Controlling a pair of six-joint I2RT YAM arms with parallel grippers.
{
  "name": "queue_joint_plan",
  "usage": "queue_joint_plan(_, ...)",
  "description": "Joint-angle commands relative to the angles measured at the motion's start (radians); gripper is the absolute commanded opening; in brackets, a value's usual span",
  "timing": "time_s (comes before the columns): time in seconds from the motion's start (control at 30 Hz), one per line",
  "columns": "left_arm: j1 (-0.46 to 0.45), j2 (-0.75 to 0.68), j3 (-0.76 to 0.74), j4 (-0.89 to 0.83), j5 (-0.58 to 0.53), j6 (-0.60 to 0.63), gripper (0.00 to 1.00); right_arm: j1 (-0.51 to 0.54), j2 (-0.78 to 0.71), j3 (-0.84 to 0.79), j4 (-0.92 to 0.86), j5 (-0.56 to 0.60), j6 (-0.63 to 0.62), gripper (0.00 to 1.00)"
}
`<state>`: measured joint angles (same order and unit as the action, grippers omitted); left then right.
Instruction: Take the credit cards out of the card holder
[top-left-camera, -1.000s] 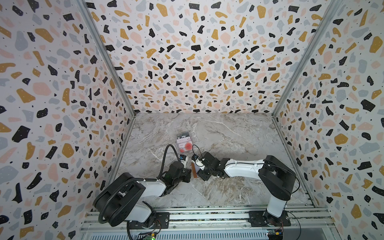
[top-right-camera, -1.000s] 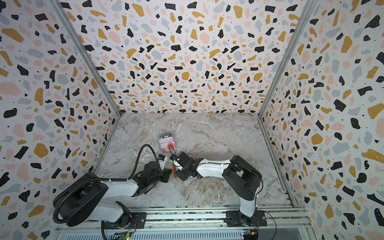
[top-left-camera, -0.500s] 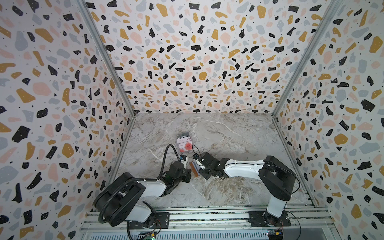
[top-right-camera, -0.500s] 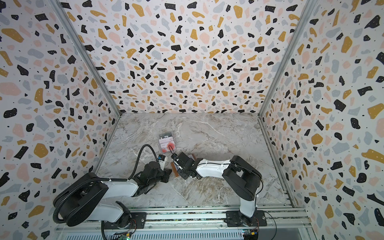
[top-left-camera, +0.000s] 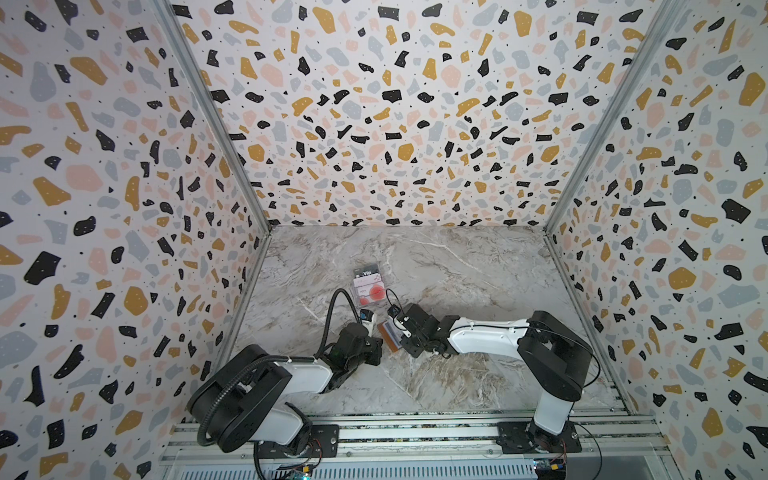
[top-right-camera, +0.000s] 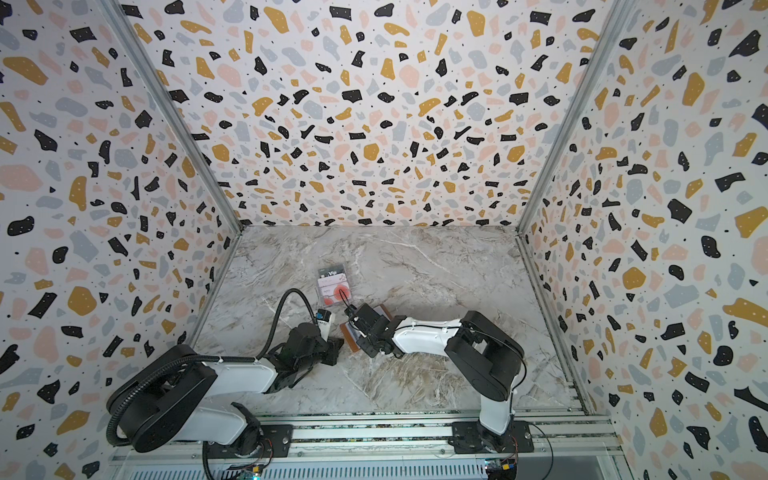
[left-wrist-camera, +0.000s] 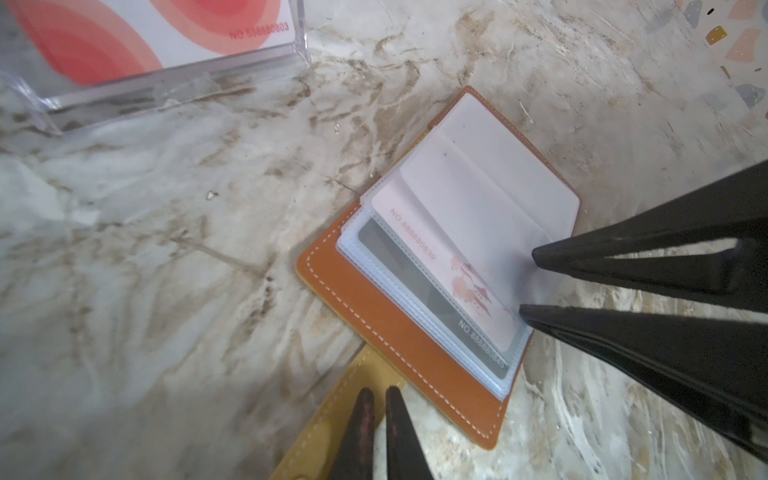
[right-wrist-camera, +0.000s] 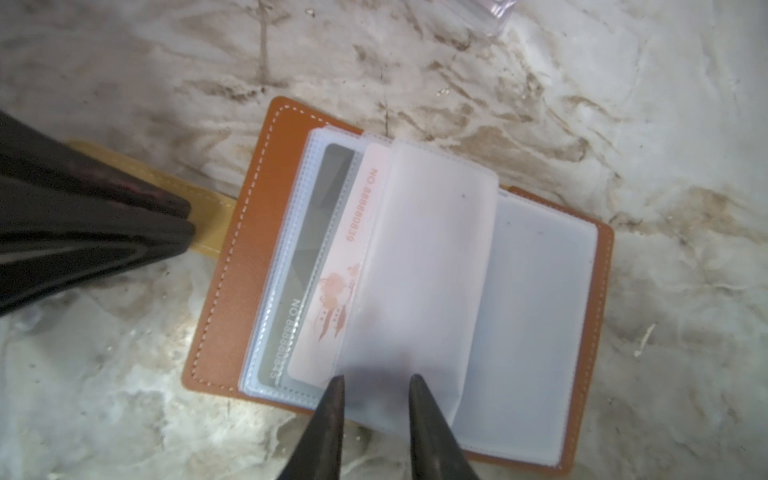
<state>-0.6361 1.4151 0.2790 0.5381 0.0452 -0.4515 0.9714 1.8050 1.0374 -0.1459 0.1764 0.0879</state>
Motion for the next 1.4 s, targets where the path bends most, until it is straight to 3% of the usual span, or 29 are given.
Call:
queue_joint_plan(0.0,-0.004,0.023,-0.018,-0.035,-0.013,0.020,0.11,-0.026,-0.046,-0.003,-0.050,0.008,0.019,0.23)
queue_joint_plan(0.33,-0.004,0.033,-0.012,-0.038,-0.007,0.027,0.11,-0.087,-0.065,-0.016,-0.036,-0.009,0.042,0.14)
queue_joint_plan(0.47,-0.004,0.036,-0.011,-0.034,-0.005,0.028,0.11,-0.086,-0.088,-0.025,-0.022,-0.076,0.014,0.16)
queue_joint_plan(0.6,-0.004,0.047,-0.006,-0.029,0.002,0.030,0.10,-0.079,-0.120,-0.055,0.020,-0.133,-0.006,0.28)
queue_joint_plan(0.93,-0.004,0.057,-0.003,-0.027,0.007,0.032,0.10,-0.039,-0.120,-0.053,0.063,-0.145,-0.070,0.62)
queue_joint_plan(1.37,-0.004,0.059,-0.004,-0.030,0.005,0.030,0.10,-0.018,-0.038,-0.031,0.063,-0.134,-0.113,0.66)
